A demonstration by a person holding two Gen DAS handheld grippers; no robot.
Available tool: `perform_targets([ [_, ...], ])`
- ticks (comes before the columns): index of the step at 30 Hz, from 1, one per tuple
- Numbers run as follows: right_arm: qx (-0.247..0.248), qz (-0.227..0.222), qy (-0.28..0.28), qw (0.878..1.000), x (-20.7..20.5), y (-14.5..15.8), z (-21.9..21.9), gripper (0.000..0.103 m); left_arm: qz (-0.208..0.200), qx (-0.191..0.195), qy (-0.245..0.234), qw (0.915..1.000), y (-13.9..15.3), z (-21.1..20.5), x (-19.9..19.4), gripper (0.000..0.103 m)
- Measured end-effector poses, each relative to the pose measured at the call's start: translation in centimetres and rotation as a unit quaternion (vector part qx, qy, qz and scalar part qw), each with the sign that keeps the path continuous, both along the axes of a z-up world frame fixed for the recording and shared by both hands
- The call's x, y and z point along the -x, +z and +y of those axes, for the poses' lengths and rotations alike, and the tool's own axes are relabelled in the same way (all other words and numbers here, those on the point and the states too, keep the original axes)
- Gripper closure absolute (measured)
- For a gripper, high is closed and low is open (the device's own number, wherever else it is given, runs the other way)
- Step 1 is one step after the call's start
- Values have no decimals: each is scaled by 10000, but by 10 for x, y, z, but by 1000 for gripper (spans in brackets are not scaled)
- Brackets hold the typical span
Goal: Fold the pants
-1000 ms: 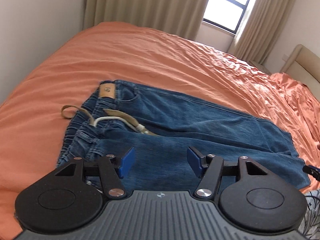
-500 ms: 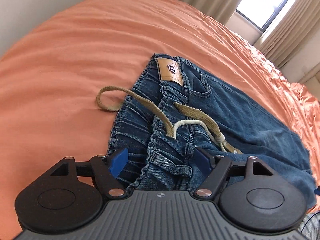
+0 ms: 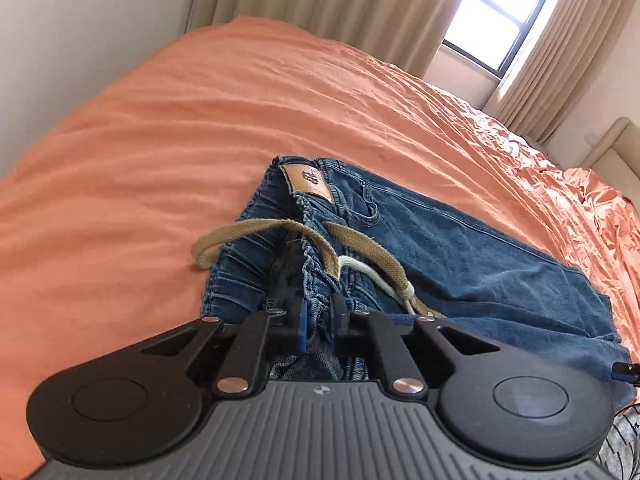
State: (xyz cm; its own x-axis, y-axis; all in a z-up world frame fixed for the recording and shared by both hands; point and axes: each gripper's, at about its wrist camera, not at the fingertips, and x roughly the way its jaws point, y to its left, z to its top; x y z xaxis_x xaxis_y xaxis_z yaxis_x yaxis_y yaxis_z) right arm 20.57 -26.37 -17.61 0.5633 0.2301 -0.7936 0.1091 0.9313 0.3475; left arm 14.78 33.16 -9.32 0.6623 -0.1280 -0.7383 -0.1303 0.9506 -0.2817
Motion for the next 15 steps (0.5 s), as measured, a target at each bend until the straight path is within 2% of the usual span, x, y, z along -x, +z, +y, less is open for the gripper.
perform_targets([
  [1, 17, -16, -23, 10000, 1, 1, 0, 54, 169, -191, -27, 9997, 1, 0, -2, 93],
  [3, 30, -68, -73, 9999, 4, 2, -1, 54, 580, -597, -16, 9965, -14, 1, -11, 92],
  [5, 48, -84, -84, 9999, 5, 2, -1, 54, 914, -712, 50, 9932, -39, 4, -21, 92],
  [7, 117, -91, -80, 9999, 6, 3, 0, 54, 1153, -705, 69, 9908, -63, 5, -32, 92],
  [9, 190, -96, -68, 9998, 9, 4, -1, 54, 1326, -864, 42, 9874, -78, -1, -41, 91],
  [13, 208, -187, -119, 9995, 15, 7, -4, 52, 1562, -1304, -145, 9790, -85, -17, -51, 88],
  [15, 156, -234, -144, 9995, 18, 8, -6, 49, 1481, -1662, -250, 9746, -74, -26, -51, 74],
])
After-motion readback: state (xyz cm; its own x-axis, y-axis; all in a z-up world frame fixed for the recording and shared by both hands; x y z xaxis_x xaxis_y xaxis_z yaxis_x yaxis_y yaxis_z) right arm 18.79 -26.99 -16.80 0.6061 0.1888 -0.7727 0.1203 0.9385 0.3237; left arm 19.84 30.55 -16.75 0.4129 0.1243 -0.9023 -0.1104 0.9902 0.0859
